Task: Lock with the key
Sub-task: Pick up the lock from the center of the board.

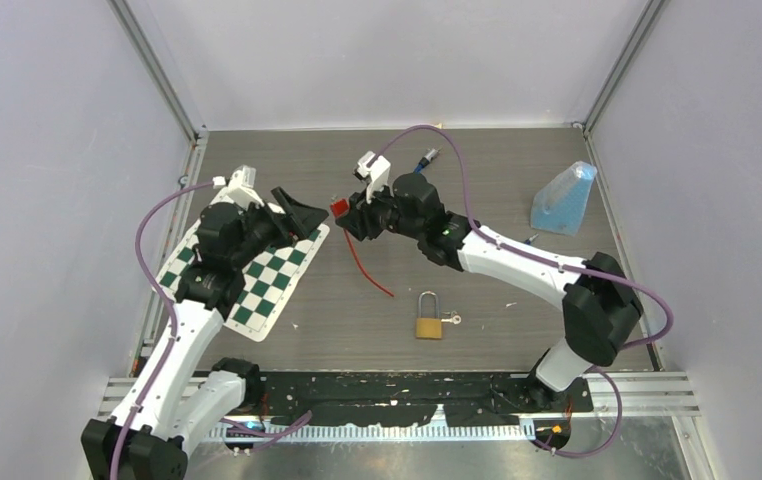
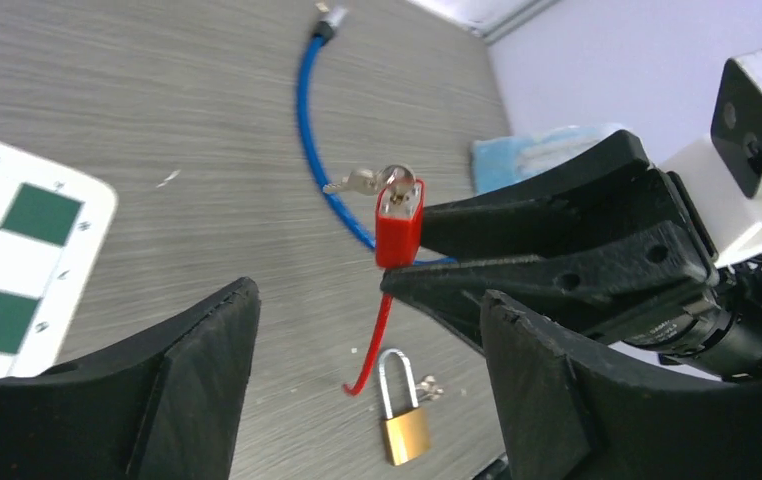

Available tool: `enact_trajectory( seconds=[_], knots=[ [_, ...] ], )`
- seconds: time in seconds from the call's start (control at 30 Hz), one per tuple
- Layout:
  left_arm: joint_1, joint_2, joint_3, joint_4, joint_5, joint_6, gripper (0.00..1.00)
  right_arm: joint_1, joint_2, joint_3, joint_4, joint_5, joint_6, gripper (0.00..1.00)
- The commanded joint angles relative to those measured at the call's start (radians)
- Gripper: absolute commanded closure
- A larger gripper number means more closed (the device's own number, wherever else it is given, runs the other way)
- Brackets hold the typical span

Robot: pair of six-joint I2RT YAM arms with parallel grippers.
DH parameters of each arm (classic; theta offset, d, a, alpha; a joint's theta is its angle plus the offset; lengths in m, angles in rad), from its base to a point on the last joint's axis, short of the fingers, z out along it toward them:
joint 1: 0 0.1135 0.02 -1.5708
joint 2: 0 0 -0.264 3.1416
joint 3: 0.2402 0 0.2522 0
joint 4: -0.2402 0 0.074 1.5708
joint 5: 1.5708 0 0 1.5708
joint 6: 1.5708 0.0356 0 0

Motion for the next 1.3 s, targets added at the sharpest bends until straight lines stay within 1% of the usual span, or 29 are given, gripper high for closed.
enact_trajectory(
  seconds=[0.0,0.17,0.2,0.33,0.4,0.43,0.5,0.57,0.63,0.73,0.87,0.97,1.07,1.13,1.2,1.23,1.27],
  knots=[
    [0.005,-0.024,-0.043,0.244,0.153,-0.093,0.23,0.034,-0.102,-0.022,0.145,-0.033,-0.005,0.87],
    [0.005,-0.007,-0.076,0.358,0.231,-0.133,0.23,0.066,-0.134,-0.025,0.152,-0.022,-0.020,0.87],
    [0.006,-0.002,-0.081,0.363,0.236,-0.142,0.25,0.069,-0.135,-0.026,0.157,-0.019,-0.022,0.87],
    [0.006,-0.001,-0.108,0.426,0.248,-0.167,0.49,0.079,-0.139,-0.025,0.165,-0.014,-0.022,0.87],
    [0.005,-0.004,-0.111,0.430,0.245,-0.166,0.58,0.083,-0.140,-0.024,0.167,-0.016,-0.021,0.87],
    [0.006,-0.006,-0.110,0.429,0.247,-0.162,0.62,0.085,-0.140,-0.024,0.167,-0.016,-0.020,0.87],
    [0.006,-0.003,-0.110,0.428,0.255,-0.161,0.66,0.088,-0.141,-0.023,0.169,-0.016,-0.017,0.87],
    [0.006,0.003,-0.113,0.428,0.262,-0.160,0.69,0.088,-0.140,-0.021,0.170,-0.019,-0.012,0.88],
    [0.006,0.010,-0.114,0.430,0.278,-0.160,0.69,0.088,-0.139,-0.019,0.174,-0.023,-0.007,0.88],
    [0.006,0.026,-0.105,0.418,0.302,-0.160,0.64,0.088,-0.137,-0.016,0.176,-0.031,-0.001,0.88],
    [0.005,0.046,-0.090,0.406,0.320,-0.157,0.64,0.088,-0.137,-0.016,0.181,-0.058,0.003,0.91],
    [0.006,0.056,-0.088,0.409,0.325,-0.156,0.74,0.088,-0.140,-0.022,0.190,-0.073,0.008,0.91],
    [0.006,0.064,-0.086,0.432,0.337,-0.151,0.99,0.089,-0.142,-0.024,0.188,-0.080,0.017,0.91],
    [0.006,0.063,-0.088,0.477,0.365,-0.134,1.00,0.089,-0.140,-0.022,0.182,-0.074,0.029,0.91],
    [0.005,0.052,-0.086,0.503,0.378,-0.128,1.00,0.088,-0.136,-0.022,0.164,-0.065,0.037,0.87],
    [0.006,0.045,-0.079,0.500,0.372,-0.123,1.00,0.088,-0.134,-0.024,0.148,-0.061,0.038,0.76],
    [0.005,0.039,-0.071,0.491,0.370,-0.115,1.00,0.088,-0.132,-0.036,0.141,-0.058,0.034,0.70]
  ],
)
